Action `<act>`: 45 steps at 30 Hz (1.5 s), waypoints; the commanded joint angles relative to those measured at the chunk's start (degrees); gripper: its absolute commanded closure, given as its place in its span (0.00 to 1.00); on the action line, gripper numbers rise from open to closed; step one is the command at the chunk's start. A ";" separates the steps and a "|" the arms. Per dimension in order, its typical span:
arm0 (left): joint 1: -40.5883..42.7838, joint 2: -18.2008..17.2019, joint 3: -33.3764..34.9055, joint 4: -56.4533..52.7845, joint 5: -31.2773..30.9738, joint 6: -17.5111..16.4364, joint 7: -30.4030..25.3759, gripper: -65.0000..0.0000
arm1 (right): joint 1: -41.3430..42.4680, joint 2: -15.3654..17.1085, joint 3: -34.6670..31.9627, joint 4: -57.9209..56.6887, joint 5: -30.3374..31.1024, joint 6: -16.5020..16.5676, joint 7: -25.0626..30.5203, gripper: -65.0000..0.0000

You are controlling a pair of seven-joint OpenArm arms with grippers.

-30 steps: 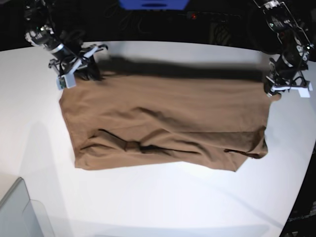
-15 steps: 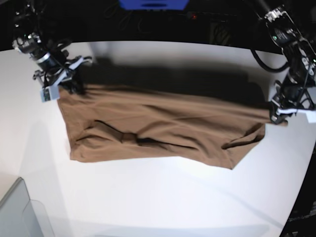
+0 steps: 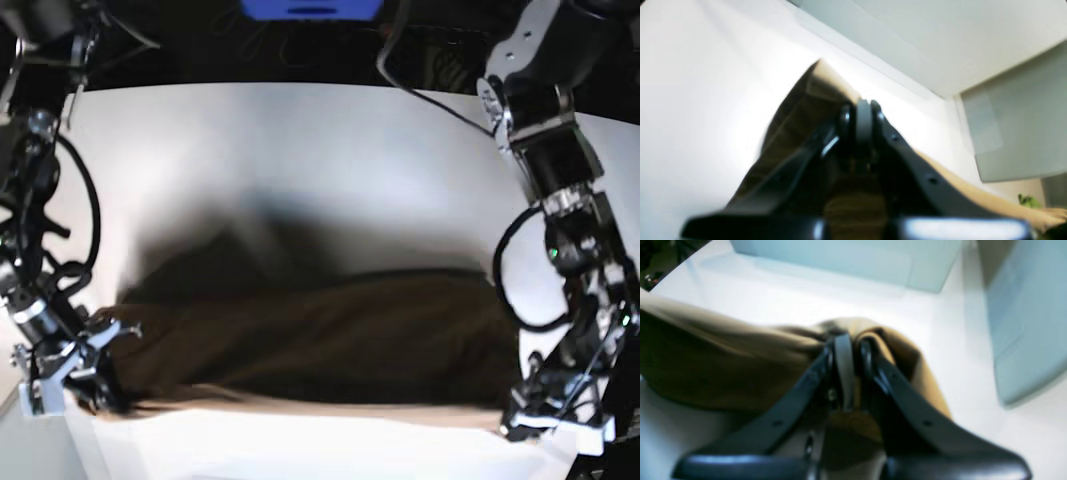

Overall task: Layout the t-shirt on the table in an organized manner, then fold the t-shirt properly
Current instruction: 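Swing the held shirt up and lay it flat across the table, then drag the shirt edge with both grippers to smooth it, then open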

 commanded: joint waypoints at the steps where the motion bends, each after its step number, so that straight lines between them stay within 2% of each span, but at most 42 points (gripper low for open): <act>1: -5.64 -0.67 0.64 -1.28 -0.70 -0.10 -1.76 1.00 | 5.04 0.75 0.41 -1.21 0.26 -0.33 1.77 1.00; 5: -16.89 0.21 5.03 -10.15 -0.44 -0.10 -6.16 1.00 | 17.78 1.02 -1.35 -9.82 0.26 -0.33 1.95 1.00; 8: -23.49 -0.05 8.11 -15.17 -0.35 -0.01 -9.67 1.00 | 24.20 1.10 -1.61 -14.39 0.26 -0.33 1.95 1.00; 10: -25.77 -0.05 8.20 -16.22 -0.44 0.08 -9.94 1.00 | 26.05 1.10 -1.79 -15.27 0.26 -0.33 1.95 1.00; 14: -26.21 -0.05 8.11 -16.13 -0.79 0.08 -8.53 1.00 | 24.64 1.10 -1.35 -14.04 0.34 -0.33 1.51 1.00; 17: -21.64 -0.23 7.85 -15.61 -0.88 0.08 -6.86 1.00 | 18.31 1.10 -1.08 -10.61 0.34 -0.33 1.95 1.00; 21: -11.27 -1.20 3.54 -8.92 -0.97 -0.18 -5.01 1.00 | 6.97 0.58 -0.21 -2.70 0.52 -0.33 2.04 1.00; 27: 6.76 -1.64 -2.88 1.01 -0.97 -0.36 -4.75 1.00 | -11.58 -5.05 2.78 6.88 0.61 -0.24 2.04 1.00; 33: 22.84 -1.20 -7.71 2.86 -0.97 -0.36 -5.28 1.00 | -27.76 -11.03 2.52 6.71 0.43 -0.24 2.04 1.00; 37: 29.70 -1.02 -7.89 2.68 -0.97 -0.36 -5.45 1.00 | -33.38 -13.49 1.64 4.33 0.34 -0.24 2.04 1.00; 41: 32.95 -0.14 -8.15 2.94 -1.84 -0.45 -4.84 1.00 | -35.58 -13.31 -0.03 3.45 0.34 -0.24 2.04 1.00; 45: 34.45 -0.58 -8.07 2.86 -6.06 -0.54 -4.75 0.99 | -35.67 -12.17 -0.21 3.10 0.34 -0.24 1.51 1.00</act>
